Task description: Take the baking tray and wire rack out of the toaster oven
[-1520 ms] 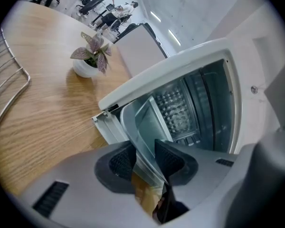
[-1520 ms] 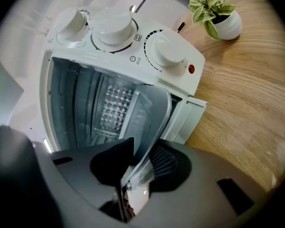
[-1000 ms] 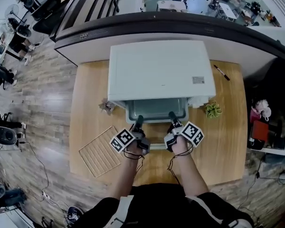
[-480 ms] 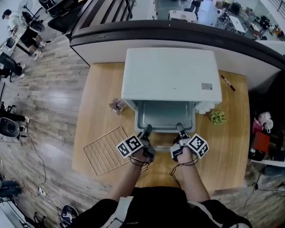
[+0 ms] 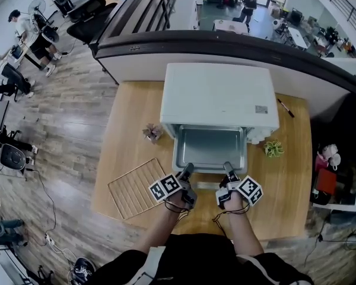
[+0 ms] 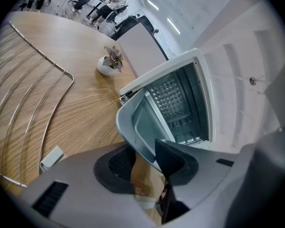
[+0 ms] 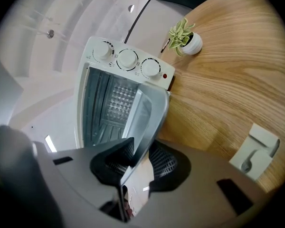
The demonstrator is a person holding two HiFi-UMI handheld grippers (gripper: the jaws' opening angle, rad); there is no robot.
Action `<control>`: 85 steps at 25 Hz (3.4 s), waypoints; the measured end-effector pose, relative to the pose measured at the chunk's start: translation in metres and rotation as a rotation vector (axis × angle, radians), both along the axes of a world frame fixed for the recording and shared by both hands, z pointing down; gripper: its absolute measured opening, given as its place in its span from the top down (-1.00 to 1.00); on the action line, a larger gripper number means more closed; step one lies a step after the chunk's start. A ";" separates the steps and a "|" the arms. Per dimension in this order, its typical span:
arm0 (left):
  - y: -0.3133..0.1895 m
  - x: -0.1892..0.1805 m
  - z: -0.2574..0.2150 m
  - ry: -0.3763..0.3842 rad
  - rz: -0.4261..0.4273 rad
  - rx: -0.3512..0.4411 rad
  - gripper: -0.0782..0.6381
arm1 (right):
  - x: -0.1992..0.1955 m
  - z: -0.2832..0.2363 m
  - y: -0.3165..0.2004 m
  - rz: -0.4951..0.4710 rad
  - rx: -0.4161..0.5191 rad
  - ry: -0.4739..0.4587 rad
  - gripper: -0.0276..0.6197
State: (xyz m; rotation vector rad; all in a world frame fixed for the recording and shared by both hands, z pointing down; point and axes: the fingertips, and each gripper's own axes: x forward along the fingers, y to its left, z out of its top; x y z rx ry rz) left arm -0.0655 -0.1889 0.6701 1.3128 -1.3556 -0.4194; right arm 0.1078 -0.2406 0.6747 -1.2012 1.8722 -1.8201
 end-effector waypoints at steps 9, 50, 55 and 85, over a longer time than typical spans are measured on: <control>0.025 0.005 -0.004 0.001 0.035 -0.004 0.40 | 0.004 -0.006 0.026 0.000 0.023 0.019 0.59; 0.217 -0.128 -0.036 0.006 -0.307 0.038 0.40 | -0.159 -0.045 0.158 -0.385 0.115 0.024 0.58; 0.244 -0.152 -0.033 0.015 -0.390 0.037 0.40 | -0.192 -0.043 0.175 -0.470 0.110 0.027 0.57; 0.345 -0.223 0.011 0.056 -0.638 -0.052 0.40 | -0.288 0.004 0.253 -0.703 0.005 0.109 0.50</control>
